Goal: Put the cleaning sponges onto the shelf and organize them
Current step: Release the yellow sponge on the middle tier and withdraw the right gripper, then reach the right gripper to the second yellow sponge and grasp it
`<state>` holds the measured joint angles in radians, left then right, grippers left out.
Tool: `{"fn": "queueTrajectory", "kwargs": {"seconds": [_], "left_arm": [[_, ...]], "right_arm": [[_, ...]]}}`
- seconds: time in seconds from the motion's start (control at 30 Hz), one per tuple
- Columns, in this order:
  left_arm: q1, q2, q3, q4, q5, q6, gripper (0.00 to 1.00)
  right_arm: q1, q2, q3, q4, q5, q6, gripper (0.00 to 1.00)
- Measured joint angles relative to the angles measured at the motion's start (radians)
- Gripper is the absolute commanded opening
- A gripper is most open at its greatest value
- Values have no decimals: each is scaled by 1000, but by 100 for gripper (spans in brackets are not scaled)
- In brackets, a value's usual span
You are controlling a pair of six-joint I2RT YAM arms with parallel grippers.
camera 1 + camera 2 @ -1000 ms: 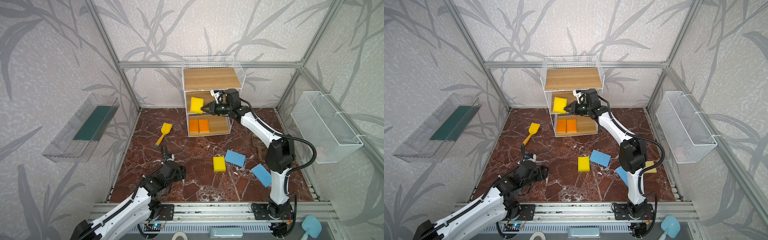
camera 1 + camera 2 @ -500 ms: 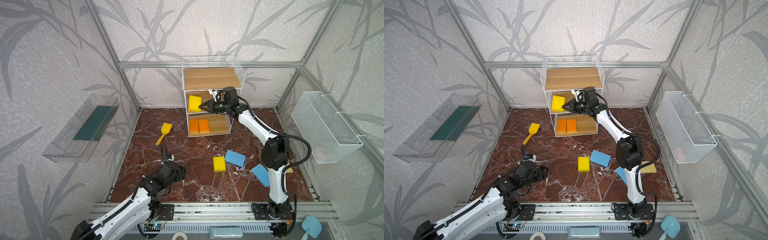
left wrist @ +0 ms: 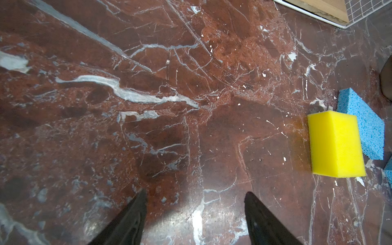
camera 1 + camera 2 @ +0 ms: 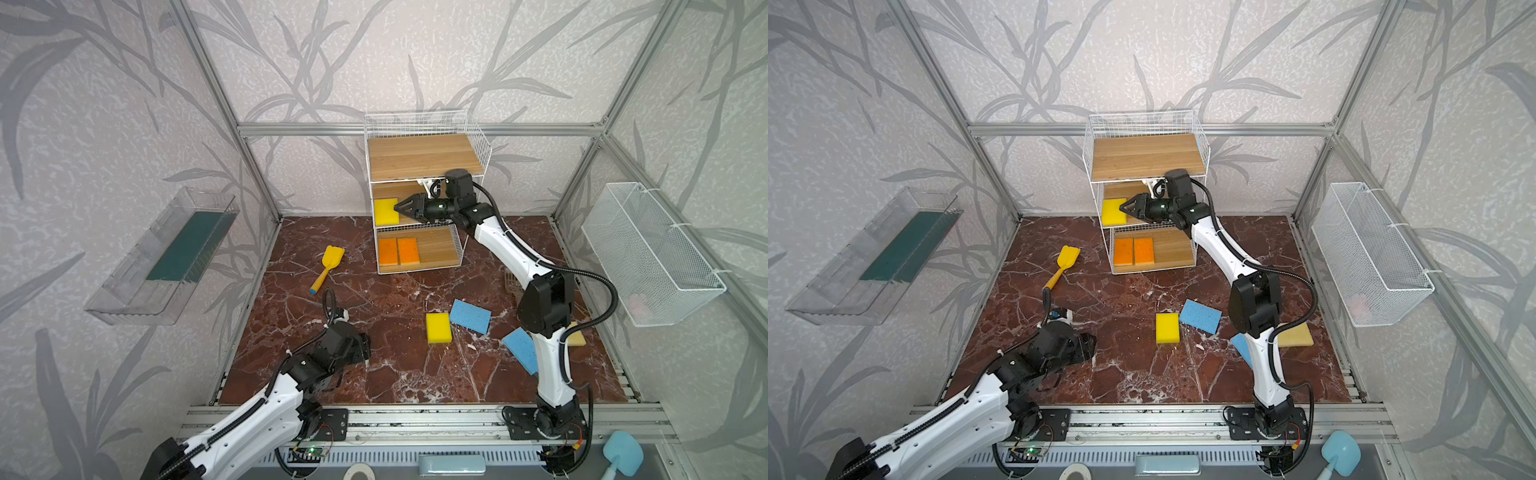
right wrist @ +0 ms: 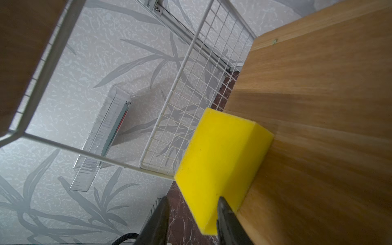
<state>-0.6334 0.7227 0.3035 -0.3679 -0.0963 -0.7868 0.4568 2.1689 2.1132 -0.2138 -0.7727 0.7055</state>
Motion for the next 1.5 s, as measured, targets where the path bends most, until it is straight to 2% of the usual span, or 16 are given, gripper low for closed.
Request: {"fn": "queueTrajectory", "kwargs": {"seconds": [0.3,0.8,1.03,1.37,1.5], "left_arm": [[0,0,0,0,0,0,74],[0,14,29,-22,10,15,74],[0,77,106,-21,11,51,74],[0,297,184,68,62,77,74],[-1,365,219,102,85,80,74]], "right_arm": [[0,-6,-15,8,4,-4,42],[-34,-222,-417,193,0,35,45],[-66,-409,-655,240,14,45,45],[-78,-830,-1047,145,145,-110,45],[-79,-928,-1232,114,169,-132,45]]}}
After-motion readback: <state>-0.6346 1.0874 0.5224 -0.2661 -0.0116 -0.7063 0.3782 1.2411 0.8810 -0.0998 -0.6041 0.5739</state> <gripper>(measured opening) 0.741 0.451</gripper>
